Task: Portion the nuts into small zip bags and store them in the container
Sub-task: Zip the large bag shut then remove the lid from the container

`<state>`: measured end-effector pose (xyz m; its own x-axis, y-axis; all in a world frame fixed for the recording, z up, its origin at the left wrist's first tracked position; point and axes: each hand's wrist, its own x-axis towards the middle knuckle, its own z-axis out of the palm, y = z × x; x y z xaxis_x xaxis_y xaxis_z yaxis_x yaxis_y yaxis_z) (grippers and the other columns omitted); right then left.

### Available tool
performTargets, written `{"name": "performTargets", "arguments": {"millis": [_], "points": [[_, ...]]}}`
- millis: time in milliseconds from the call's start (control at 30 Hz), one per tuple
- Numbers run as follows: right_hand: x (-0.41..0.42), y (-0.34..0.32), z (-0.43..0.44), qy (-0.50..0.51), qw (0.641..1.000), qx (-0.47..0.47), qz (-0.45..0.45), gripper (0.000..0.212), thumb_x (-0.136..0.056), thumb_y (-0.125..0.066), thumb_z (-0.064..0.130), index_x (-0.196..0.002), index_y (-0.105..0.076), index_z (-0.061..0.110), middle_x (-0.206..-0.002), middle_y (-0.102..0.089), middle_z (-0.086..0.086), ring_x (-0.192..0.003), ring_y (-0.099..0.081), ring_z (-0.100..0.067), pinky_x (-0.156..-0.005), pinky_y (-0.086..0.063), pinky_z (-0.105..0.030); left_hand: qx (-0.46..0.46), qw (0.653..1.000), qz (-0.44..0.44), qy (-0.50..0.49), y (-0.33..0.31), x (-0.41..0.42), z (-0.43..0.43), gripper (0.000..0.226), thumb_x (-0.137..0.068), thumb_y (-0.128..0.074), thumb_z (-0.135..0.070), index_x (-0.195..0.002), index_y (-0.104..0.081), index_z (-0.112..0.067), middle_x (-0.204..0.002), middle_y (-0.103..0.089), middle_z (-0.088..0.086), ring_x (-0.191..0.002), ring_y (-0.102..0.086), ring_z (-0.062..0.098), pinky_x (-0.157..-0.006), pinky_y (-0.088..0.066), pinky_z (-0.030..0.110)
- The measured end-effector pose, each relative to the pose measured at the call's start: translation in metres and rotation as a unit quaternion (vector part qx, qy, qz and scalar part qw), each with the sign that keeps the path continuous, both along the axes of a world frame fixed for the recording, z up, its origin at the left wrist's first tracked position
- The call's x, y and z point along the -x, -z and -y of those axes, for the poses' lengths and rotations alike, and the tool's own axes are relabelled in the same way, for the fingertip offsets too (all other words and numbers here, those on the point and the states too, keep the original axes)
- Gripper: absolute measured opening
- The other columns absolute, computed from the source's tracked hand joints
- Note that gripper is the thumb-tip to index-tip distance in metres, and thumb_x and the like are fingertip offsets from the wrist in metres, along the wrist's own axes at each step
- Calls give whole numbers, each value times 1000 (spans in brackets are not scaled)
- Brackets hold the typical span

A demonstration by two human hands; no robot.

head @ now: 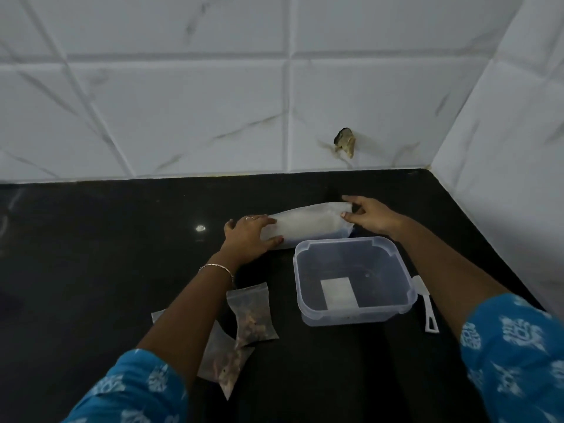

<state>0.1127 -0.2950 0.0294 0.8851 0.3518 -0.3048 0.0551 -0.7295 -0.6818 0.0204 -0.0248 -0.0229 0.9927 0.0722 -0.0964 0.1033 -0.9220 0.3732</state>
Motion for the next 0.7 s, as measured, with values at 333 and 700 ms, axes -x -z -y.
{"name": "performTargets", "arguments": {"millis": [333,700], "points": [[-17,12,-25,-63,980,190,-17,40,-95,-59,27,-130,-54,9,-123,-60,-16,-107,-59,-29,-90,-52,-40,127,990,-1,-62,16,-13,-6,42,-98,-48,-44,-134,-56,-24,-150,-40,13,-142,-31,28,-117,-23,40],[-16,13,-32,55,991,32,-119,33,-93,-56,2,-125,-54,8,-122,-57,-17,-106,-59,-28,-86,-54,-36,197,973,-57,-109,9,-19,4,66,-83,-71,-38,-140,-45,-16,-140,-47,15,-129,-44,33,-108,-38,41]]}}
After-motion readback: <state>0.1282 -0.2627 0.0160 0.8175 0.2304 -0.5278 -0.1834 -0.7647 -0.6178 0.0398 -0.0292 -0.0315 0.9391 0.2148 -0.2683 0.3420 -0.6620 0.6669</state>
